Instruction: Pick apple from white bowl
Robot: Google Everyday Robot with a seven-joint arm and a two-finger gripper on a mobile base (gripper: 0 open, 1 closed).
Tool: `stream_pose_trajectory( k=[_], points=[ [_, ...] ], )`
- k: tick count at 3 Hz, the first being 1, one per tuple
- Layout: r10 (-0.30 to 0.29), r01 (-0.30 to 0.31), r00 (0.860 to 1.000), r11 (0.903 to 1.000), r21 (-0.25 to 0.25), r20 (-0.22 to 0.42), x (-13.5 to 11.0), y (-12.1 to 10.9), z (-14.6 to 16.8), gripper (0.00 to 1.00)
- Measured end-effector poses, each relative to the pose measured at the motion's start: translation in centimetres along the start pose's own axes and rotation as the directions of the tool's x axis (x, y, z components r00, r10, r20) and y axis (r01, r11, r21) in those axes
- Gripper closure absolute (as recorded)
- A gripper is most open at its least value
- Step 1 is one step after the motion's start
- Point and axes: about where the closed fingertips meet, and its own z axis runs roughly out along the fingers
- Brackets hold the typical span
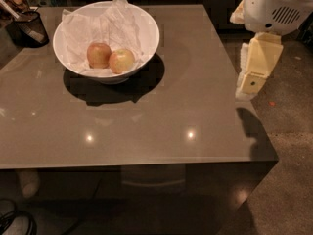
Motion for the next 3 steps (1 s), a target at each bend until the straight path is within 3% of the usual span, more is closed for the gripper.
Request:
stream_pose_trajectory(
  k=[1, 2, 3],
  points=[
    [-0.025, 0.024, 0.999, 0.9990, 0.038, 0.030, -1.9, -0.7, 0.1, 0.00],
    [-0.056, 0.054, 0.998, 0.9968, 0.059, 0.031, -5.7, -2.7, 0.3, 0.00],
    [-0.127, 0.125, 0.992, 0.9911, 0.045, 0.025, -10.5, -4.7, 1.3, 0.00]
  ],
)
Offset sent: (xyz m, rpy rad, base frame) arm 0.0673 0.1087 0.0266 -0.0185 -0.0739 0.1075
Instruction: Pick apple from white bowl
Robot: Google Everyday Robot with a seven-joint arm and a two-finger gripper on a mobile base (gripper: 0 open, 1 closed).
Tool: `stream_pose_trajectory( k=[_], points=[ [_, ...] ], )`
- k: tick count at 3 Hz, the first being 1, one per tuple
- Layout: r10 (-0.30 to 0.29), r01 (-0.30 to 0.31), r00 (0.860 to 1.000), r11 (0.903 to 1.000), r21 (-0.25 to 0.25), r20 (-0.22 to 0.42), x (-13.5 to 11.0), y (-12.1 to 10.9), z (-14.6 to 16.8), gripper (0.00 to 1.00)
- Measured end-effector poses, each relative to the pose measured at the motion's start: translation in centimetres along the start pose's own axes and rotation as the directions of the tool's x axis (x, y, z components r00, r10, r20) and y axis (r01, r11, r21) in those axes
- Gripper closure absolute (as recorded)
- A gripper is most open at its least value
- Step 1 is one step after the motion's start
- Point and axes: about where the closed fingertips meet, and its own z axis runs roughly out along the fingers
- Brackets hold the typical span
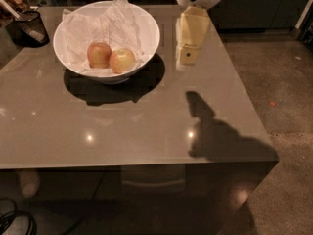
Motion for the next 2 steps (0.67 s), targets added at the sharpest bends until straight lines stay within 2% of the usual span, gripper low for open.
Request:
stream_pose_trajectory(
  k=[1, 2],
  points=[
    [-0.017, 0.017, 1.000, 0.9998, 0.014, 0.019, -1.30, -0.46, 0.06, 0.00],
    [-0.010, 0.009, 0.999, 0.9995, 0.030, 0.035, -1.76, -1.19, 0.65, 0.00]
  ],
)
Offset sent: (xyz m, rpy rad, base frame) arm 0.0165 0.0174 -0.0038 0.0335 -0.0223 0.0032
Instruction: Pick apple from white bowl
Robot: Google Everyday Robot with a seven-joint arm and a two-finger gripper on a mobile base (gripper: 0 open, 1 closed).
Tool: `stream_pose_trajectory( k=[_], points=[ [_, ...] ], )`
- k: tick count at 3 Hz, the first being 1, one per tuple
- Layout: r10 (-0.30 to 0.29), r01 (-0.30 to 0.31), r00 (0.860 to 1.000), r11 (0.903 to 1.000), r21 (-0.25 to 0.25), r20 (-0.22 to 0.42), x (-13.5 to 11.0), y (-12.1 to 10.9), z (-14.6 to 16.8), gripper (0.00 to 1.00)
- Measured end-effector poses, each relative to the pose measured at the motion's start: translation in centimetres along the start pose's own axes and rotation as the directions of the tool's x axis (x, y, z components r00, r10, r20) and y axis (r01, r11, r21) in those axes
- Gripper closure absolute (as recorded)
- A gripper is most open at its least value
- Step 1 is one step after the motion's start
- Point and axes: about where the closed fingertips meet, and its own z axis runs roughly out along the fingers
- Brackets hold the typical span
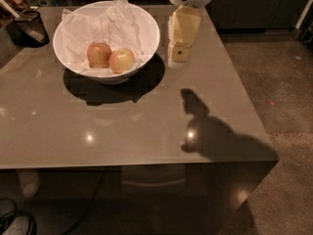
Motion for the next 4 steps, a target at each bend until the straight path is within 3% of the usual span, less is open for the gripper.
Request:
stream_pose_trajectory(
  k=[2, 3, 4],
  points=[
    [-0.039, 0.041, 0.997, 0.9989, -0.023, 0.074, -3.3, -3.5, 2.0, 0.00],
    [-0.036, 0.039, 0.995, 0.9986, -0.035, 0.098, -4.3, -4.8, 2.6, 0.18],
    [-0.024, 0.030, 0.993, 0.9985, -0.045, 0.118, -4.8, -5.7, 3.3, 0.21]
  ],
)
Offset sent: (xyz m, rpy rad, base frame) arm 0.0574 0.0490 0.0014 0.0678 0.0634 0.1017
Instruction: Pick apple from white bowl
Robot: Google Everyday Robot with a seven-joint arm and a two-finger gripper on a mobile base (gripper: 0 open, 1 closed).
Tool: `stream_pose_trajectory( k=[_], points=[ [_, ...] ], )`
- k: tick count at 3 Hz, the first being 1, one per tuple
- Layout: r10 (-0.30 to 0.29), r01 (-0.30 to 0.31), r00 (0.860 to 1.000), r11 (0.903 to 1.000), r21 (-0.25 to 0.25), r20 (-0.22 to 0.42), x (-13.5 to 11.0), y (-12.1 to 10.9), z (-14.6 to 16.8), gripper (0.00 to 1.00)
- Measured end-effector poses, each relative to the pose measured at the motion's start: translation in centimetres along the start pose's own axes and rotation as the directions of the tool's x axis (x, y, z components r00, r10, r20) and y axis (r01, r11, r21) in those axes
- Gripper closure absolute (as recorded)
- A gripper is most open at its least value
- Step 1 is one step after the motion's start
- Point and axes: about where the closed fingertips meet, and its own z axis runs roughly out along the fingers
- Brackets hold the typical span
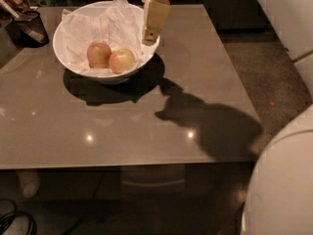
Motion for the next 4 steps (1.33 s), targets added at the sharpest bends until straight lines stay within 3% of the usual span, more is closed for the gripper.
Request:
stream_pose_trajectory(
  k=[4],
  points=[
    [-0.022, 0.026, 0.999, 0.9959, -0.086, 0.048, -3.1, -2.7, 4.9, 0.31]
  ],
)
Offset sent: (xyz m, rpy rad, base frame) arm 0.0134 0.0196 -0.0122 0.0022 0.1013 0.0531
